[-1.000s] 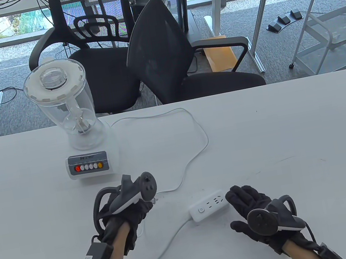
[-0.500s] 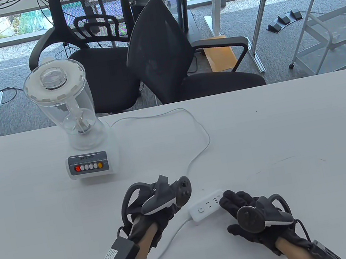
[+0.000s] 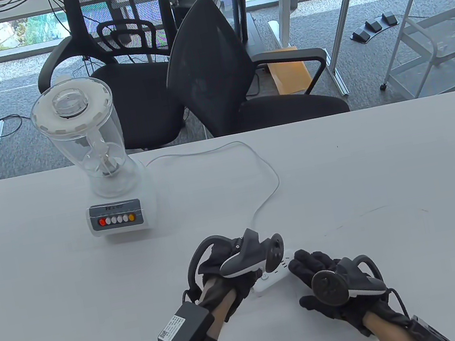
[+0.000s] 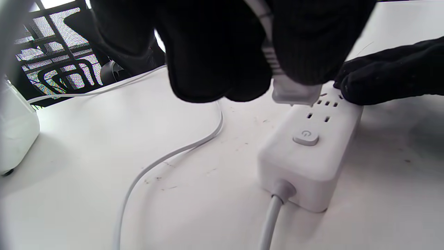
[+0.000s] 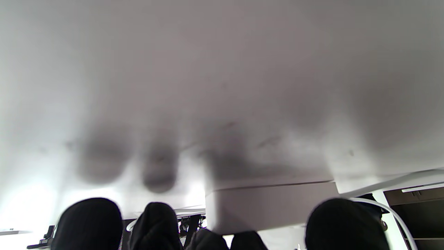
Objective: Plug the blender into the power strip
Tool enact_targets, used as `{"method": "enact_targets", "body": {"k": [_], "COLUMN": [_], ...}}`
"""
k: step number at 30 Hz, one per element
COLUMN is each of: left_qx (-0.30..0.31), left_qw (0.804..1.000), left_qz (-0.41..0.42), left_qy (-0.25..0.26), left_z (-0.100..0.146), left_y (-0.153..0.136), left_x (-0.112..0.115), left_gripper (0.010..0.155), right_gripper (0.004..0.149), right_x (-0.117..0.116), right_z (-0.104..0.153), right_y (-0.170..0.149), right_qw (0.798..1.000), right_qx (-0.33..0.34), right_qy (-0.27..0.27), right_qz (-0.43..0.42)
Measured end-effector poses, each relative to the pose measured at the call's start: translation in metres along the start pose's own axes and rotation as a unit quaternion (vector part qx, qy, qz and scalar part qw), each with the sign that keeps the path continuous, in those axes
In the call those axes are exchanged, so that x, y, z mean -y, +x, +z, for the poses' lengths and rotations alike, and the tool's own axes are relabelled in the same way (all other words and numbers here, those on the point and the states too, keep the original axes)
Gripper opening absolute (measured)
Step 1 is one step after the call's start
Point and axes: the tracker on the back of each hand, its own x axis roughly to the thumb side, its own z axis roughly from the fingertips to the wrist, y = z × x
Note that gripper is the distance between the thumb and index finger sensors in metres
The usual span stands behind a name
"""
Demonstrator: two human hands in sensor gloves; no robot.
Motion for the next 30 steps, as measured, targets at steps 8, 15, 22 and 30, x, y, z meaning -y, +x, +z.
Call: {"method": "enact_targets", "body": {"k": [8,15,22,30], "left_qx": [0.005,0.015,0.016,0.022], "left_qw": [1.000,0.999,0.998,0.998], "left_qz": [-0.025,-0.036,-0.067,-0.056], "left_qy": [-0.009,-0.008,-0.002,0.018], "left_z": [-0.012,-0.016,-0.019,-0.025], "left_y": [0.014,0.020,0.034,0.041], "left_x": [0.010,0.007,0.009,-0.001], "left_gripper": [0.054,0.053,0.051,0.048], "right_gripper": [0.082,0.082,0.082,0.082], "right_x": [-0.001,-0.001,-0.001,-0.002], "right_z": [0.000,-0.001,-0.001,-0.001], "right_y": [-0.001,-0.001,-0.001,-0.001], "right_qw": [1.000,1.000,1.000,1.000], "right_qx": [0.000,0.000,0.000,-0.001], "right_qy": [0.001,0.000,0.001,0.001], "right_qz": [-0.006,-0.006,-0.004,-0.003]}}
